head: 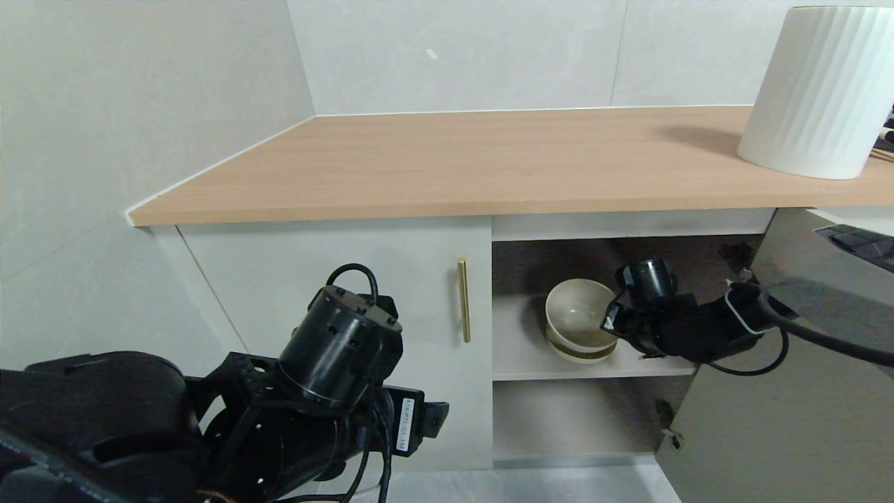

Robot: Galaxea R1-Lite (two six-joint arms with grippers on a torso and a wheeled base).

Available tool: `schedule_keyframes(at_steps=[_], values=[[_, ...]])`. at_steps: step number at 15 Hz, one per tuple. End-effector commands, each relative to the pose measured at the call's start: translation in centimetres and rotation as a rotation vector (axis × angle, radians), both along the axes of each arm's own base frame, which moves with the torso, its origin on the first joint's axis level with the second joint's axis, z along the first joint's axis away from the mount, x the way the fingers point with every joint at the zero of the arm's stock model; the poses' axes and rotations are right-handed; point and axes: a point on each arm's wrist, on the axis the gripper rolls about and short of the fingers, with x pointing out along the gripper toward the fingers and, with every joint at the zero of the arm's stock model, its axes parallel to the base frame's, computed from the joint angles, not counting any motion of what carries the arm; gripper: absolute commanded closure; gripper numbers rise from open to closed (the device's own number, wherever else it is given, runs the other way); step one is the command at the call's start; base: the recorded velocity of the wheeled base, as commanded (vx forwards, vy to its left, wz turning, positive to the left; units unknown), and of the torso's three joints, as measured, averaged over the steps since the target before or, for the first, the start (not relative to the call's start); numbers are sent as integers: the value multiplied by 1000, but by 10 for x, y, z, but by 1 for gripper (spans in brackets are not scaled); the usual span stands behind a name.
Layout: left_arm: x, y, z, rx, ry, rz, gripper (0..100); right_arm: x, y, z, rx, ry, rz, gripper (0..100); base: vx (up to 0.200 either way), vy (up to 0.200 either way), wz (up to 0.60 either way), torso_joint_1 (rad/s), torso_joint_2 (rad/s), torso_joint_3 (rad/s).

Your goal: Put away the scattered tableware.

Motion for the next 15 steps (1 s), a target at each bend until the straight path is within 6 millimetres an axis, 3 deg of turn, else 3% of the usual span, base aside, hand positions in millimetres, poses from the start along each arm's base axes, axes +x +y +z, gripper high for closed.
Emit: schedule_keyframes(at_steps=[1, 15], values=[[0, 0, 0, 0, 0, 1, 0, 4, 0, -7, -2, 8, -4, 100, 0, 0, 0, 0, 0, 0], [0, 0, 0, 0, 0, 1, 0, 9, -2, -12, -13, 9, -18, 100, 0, 0, 0, 0, 0, 0]])
